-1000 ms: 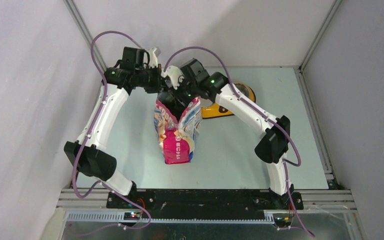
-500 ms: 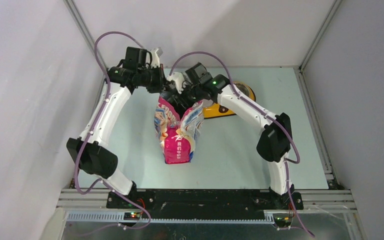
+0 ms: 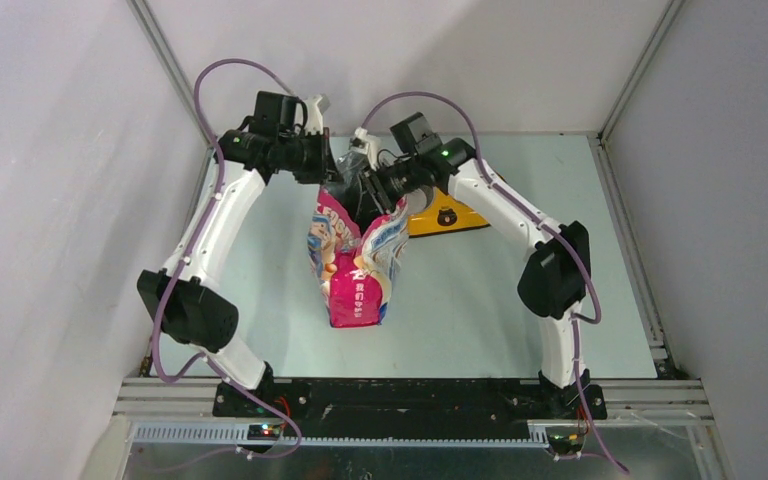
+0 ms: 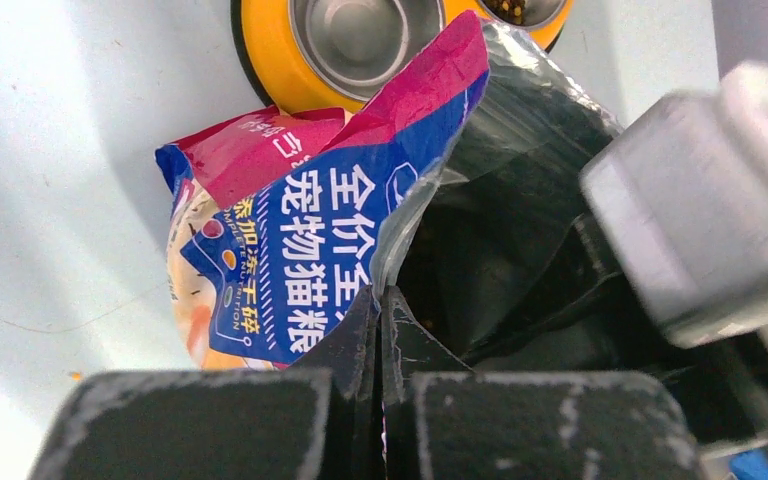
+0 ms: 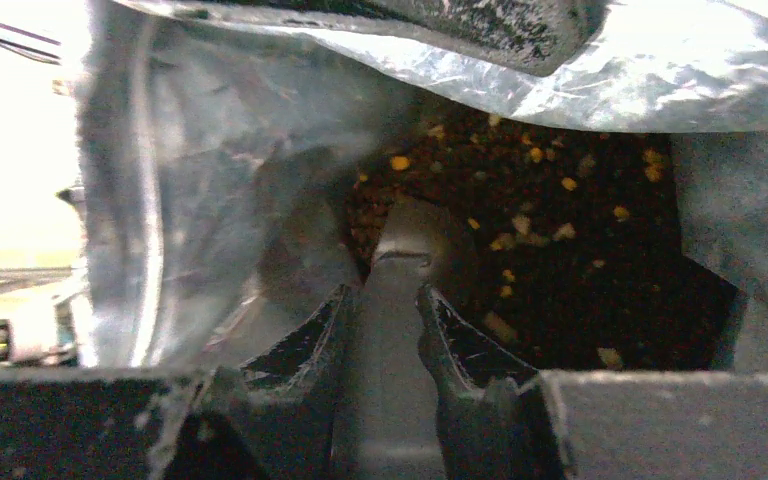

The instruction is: Serve the pet food

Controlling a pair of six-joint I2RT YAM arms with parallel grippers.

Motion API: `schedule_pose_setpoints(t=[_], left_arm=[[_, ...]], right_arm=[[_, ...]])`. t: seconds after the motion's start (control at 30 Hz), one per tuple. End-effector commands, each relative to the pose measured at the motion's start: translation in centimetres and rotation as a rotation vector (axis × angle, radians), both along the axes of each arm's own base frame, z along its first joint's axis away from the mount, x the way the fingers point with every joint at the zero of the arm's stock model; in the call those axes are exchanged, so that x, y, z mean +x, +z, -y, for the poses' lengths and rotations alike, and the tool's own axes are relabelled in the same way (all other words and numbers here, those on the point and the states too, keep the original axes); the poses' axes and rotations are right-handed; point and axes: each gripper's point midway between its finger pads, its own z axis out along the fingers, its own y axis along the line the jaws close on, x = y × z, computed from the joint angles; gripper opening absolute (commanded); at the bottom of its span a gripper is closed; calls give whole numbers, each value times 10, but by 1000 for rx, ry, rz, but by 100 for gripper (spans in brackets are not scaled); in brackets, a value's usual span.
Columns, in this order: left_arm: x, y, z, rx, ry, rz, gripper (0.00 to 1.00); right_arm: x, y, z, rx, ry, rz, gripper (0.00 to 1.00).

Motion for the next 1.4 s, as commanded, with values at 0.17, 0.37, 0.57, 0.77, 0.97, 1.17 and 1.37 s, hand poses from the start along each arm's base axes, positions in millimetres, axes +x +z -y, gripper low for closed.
schedule_pose_setpoints(t=[0.17,0.37,0.57,0.77,0.97,1.17,1.37], left_arm=[[-4,2,-15,136,-92,81,0],[-10,15,-15,148,-157,137,0],[-11,29,-19,188,-198,187,0],[-9,41,-31,280,-238,258,0],[-9,52,-37,313,-229,306,0],[-11,59,-40,319,-222,328,0],[-13,62,-41,308,-210,330,0]], right_arm=[[11,70,18,222,-47,-282,0],[35,90,30,290,-131,-392,0],[45,109,34,333,-201,-438,0],[54,118,42,317,-338,-418,0],[65,110,56,325,-400,-477,0],[68,128,68,357,-426,-443,0],[69,129,77,353,-463,-429,0]])
